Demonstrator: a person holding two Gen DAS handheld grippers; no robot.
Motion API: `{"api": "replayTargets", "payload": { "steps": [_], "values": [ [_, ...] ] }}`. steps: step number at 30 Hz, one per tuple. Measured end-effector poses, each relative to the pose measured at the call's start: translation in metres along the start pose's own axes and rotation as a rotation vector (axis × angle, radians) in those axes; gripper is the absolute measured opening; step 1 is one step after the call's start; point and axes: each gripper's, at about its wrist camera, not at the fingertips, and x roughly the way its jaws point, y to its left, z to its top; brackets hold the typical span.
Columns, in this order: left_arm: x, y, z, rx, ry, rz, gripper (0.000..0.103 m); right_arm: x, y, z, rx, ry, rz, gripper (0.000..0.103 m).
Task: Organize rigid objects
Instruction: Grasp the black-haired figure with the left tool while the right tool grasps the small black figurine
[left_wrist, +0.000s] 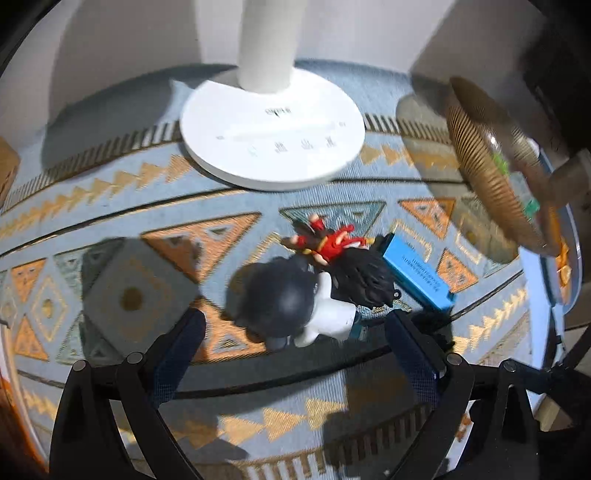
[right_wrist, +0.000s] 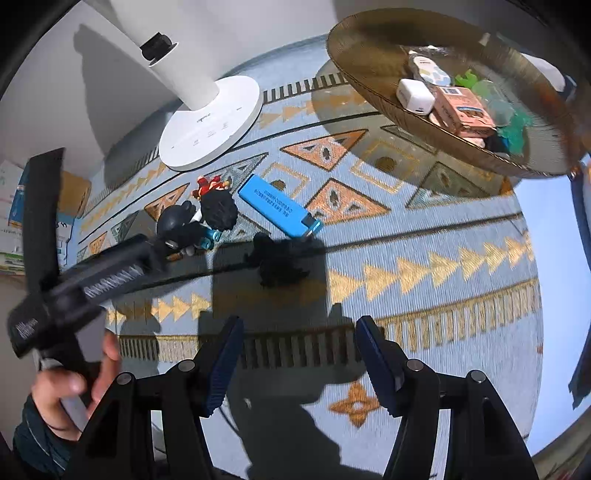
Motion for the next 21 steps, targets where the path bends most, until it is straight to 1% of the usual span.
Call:
{"api": "replayTargets", "payload": {
  "steps": [2, 3, 4, 5, 7, 10, 11, 13, 15, 19, 21],
  "values": [
    [0.010, -0.001, -0.002, 0.014, 0.019, 0.035, 0.097, 0.007, 0.001, 0.004, -0.015, 0.017, -0.011, 0.061],
    [0.008, 0.000, -0.003, 0.023, -0.005, 0.049, 0.097, 0.012, 0.002, 0.006, -0.025, 0.024, -0.017, 0.061],
    [0.006, 0.002, -0.003, 0.023, -0.006, 0.055, 0.098, 0.015, 0.003, 0.008, -0.036, 0.029, -0.025, 0.061],
    [0.004, 0.006, -0.004, 0.016, 0.001, 0.035, 0.098, 0.018, 0.004, 0.010, -0.045, 0.031, -0.030, 0.061],
    [-0.002, 0.024, -0.009, -0.026, 0.018, -0.003, 0.099, 0.025, 0.008, 0.015, -0.077, 0.037, -0.032, 0.061],
    [-0.012, 0.057, -0.021, -0.080, 0.025, 0.048, 0.099, 0.032, 0.012, 0.020, -0.119, 0.041, -0.025, 0.061],
    [-0.015, 0.072, -0.027, -0.118, 0.031, 0.058, 0.099, 0.035, 0.012, 0.022, -0.126, 0.043, -0.017, 0.061],
    [-0.023, 0.097, -0.034, -0.185, 0.027, 0.037, 0.098, 0.041, 0.014, 0.024, -0.133, 0.042, 0.004, 0.061],
    [-0.033, 0.109, -0.036, -0.223, 0.008, -0.006, 0.098, 0.043, 0.016, 0.025, -0.135, 0.023, 0.022, 0.061],
    [-0.040, 0.102, -0.030, -0.207, -0.019, -0.112, 0.098, 0.049, 0.012, 0.027, -0.121, -0.024, 0.091, 0.062],
    [-0.034, 0.091, -0.025, -0.193, -0.011, -0.118, 0.098, 0.047, 0.007, 0.025, -0.106, -0.078, 0.121, 0.062]
  ]
}}
